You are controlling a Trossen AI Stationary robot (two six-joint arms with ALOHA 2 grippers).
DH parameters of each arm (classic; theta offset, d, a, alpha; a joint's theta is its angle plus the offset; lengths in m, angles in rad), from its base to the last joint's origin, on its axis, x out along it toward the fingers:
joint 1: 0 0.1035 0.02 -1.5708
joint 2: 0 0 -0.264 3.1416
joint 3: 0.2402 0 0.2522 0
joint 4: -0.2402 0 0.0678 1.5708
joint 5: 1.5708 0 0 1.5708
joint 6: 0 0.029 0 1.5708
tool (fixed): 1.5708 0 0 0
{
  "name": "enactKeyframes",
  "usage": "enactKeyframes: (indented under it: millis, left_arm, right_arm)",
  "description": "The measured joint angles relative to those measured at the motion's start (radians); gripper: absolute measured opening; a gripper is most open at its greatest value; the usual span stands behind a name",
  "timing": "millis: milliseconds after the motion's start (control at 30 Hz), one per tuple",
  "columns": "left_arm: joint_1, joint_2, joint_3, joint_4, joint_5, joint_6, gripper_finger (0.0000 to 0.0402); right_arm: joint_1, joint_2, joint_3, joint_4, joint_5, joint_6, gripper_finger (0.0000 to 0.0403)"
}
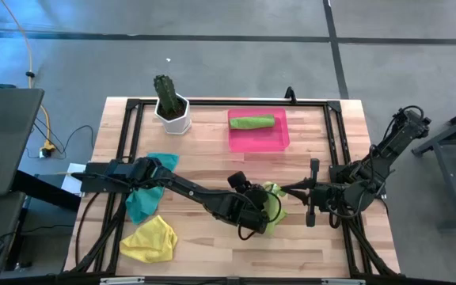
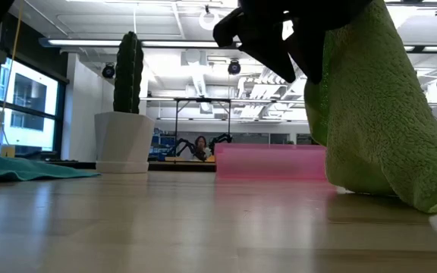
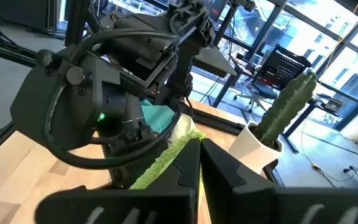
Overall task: Roll microfiber towels into tight, uniform cylinder then place into a basket
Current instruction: Roll the light green microfiber cloth
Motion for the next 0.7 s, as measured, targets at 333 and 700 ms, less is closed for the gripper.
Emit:
enactKeyframes:
  millis: [333,700]
  left_arm:
    - [-0.003,0.033,0.000,-0.038,0.033,0.087,0.0017]
    - [-0.098,-0.031,0.063,-0.444,0.006,0.051,0.0004]
  right_arm:
    - [0.000,0.000,0.000,-0.047,-0.003,0.037,0.0000]
    - [0.000,0.000,0.000,-0.206,-0.033,0.202,0.0000]
